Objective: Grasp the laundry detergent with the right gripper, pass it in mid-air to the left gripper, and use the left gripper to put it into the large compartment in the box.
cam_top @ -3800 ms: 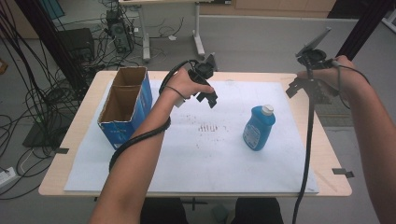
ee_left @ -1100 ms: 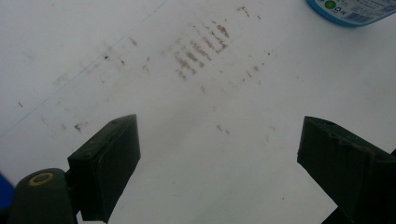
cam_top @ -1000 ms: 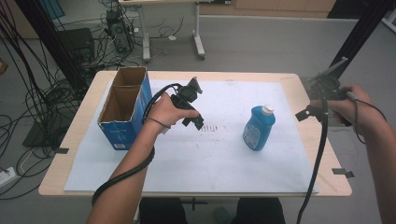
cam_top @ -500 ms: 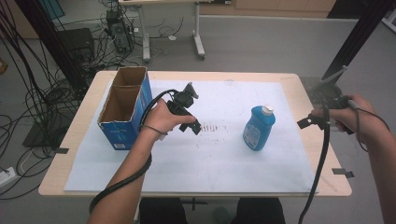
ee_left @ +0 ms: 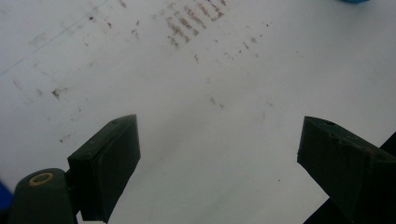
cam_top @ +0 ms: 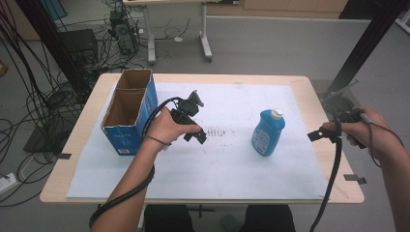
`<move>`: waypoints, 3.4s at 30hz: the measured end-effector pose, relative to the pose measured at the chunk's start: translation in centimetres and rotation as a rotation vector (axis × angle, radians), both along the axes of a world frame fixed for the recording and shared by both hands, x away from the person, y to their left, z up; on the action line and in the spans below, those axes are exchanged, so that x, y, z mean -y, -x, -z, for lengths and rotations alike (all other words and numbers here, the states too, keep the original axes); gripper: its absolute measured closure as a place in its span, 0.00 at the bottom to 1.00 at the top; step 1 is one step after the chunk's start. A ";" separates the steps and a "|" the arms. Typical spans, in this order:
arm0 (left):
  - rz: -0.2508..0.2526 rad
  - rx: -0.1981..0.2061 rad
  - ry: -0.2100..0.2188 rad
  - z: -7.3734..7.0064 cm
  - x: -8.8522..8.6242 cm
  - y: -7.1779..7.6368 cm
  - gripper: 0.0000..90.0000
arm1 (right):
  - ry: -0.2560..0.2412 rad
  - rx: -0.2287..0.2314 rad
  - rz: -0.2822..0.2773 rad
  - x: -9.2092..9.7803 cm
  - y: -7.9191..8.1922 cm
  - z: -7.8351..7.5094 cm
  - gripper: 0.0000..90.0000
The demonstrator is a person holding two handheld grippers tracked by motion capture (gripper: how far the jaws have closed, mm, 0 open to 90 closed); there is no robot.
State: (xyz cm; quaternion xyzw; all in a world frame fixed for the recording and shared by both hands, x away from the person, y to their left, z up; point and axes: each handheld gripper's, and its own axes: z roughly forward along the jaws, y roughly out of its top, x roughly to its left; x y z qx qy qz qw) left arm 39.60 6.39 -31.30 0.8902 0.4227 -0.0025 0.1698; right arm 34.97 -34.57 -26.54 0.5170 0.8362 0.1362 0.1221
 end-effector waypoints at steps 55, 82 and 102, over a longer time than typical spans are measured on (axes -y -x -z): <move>-0.027 -0.017 0.023 1.9 -0.9 2.5 0.14 | -0.115 0.031 -0.039 -1.9 4.0 6.7 0.07; -0.037 -0.021 0.034 2.3 -1.2 3.2 0.14 | -0.178 0.071 -0.048 -3.6 4.8 9.8 0.07; -0.039 -0.031 0.051 2.9 -1.2 3.3 0.14 | -0.221 0.128 -0.036 -4.2 4.9 12.0 0.07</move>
